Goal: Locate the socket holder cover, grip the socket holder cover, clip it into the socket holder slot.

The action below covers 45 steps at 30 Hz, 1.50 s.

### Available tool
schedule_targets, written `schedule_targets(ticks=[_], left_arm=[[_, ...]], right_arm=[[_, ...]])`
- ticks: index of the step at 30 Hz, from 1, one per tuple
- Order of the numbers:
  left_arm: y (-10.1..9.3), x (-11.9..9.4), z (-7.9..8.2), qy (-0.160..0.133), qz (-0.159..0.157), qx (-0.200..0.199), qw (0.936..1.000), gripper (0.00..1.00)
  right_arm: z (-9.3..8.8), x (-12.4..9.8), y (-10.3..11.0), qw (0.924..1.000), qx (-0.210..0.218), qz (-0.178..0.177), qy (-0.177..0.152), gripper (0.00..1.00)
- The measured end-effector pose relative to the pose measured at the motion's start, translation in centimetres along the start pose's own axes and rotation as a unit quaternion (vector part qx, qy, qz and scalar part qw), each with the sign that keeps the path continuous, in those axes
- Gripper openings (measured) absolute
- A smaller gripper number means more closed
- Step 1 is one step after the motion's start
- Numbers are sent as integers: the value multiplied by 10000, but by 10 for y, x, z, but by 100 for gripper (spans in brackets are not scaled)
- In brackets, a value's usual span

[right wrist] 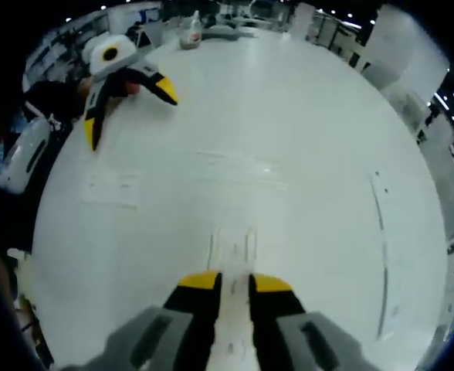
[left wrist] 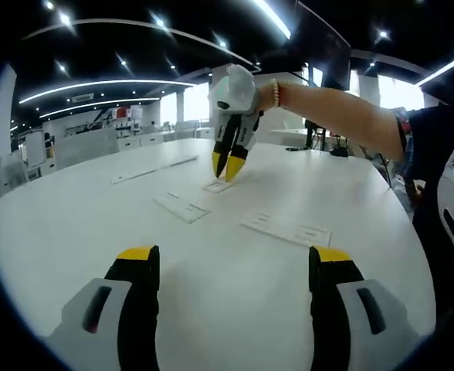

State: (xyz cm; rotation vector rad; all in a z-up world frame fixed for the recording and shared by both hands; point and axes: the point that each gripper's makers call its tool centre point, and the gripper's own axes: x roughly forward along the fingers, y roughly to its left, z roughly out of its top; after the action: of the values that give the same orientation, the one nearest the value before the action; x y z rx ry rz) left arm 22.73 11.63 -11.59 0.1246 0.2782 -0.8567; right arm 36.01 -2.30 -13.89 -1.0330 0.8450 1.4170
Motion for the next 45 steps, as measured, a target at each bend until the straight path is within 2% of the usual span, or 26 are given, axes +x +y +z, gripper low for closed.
schedule_targets(ticks=[6, 18, 21, 30, 37, 45], left_arm=[[0, 1, -1, 15, -12, -12, 10000, 78], [3, -1, -5, 64, 17, 1, 10000, 78], [2, -1, -4, 52, 7, 3, 10000, 78], [1, 0, -6, 95, -32, -1, 10000, 78], [2, 1, -7, 119, -33, 4, 9999, 78], [2, 1, -7, 128, -33, 8, 9999, 78]], right_arm=[[-3, -1, -4, 9999, -7, 11, 116, 17], [0, 3, 0, 9960, -341, 233, 791, 16], [3, 3, 0, 9966, -279, 259, 736, 15], [2, 1, -2, 9956, -213, 343, 842, 15], [7, 2, -5, 9968, -170, 360, 690, 15], [7, 3, -5, 9968, -181, 361, 691, 15]])
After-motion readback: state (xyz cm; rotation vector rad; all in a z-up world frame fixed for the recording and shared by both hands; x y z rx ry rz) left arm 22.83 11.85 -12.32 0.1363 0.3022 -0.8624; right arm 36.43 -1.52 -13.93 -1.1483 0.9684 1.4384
